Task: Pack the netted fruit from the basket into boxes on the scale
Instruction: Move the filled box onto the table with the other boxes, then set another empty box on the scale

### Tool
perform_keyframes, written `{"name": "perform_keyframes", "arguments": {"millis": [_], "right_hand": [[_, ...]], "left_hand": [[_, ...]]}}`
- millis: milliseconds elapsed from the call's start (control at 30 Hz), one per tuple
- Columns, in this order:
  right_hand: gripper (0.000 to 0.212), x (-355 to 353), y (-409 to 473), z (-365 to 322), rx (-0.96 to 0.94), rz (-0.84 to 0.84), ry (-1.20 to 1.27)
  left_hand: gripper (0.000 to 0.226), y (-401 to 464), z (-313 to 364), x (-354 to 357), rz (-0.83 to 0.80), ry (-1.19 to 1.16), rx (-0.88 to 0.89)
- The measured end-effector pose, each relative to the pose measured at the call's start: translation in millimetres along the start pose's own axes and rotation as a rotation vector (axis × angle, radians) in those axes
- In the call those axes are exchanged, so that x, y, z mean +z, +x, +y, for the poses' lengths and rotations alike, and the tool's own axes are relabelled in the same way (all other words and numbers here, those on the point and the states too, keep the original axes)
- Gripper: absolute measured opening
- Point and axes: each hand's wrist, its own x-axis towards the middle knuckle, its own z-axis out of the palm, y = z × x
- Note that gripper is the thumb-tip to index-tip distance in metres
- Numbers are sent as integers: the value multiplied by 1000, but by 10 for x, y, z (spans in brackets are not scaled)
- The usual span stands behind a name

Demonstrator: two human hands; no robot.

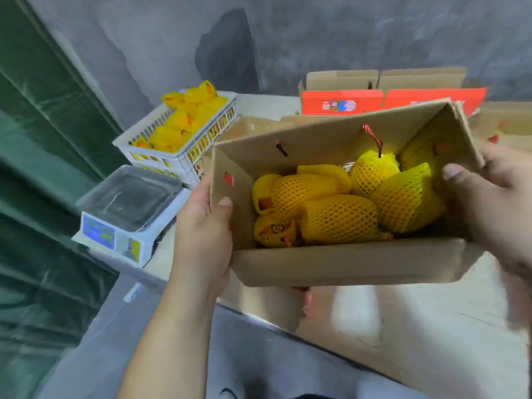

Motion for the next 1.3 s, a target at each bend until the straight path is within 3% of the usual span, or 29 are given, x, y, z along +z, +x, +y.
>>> {"name": "perform_keyframes", "arguments": {"millis": [233, 467, 633, 767, 933, 1067, 1200, 1300], "right_hand": [[16, 1876, -280, -1372, -23, -148, 64], [28, 3244, -117, -1869, -80, -274, 108], [29, 4026, 294, -1971, -39, -299, 78], [21, 4594, 754, -2147, -17, -375, 80], [46, 5146, 1081, -2434, 37, -429, 85], [56, 5500, 1003, -2679, 113, -397, 123], [56, 5812, 903, -2955, 67, -352, 77], [55, 6004, 731, -3099, 184, -252, 99]], "left_hand": [[54, 546, -39, -2010, 160, 106, -58], [55, 1223, -187, -3300, 225, 60, -88], [58, 2063, -373, -3776, 118, 43, -135], [57, 2766, -517, -3977, 169, 18, -204], [50, 3554, -635, -4291, 211, 95, -256], [51, 4073, -737, -4544, 120, 159, -234], [50, 4468, -916, -4872, 2, 137, -298], [50, 4751, -999, -5109, -131, 160, -315]]}}
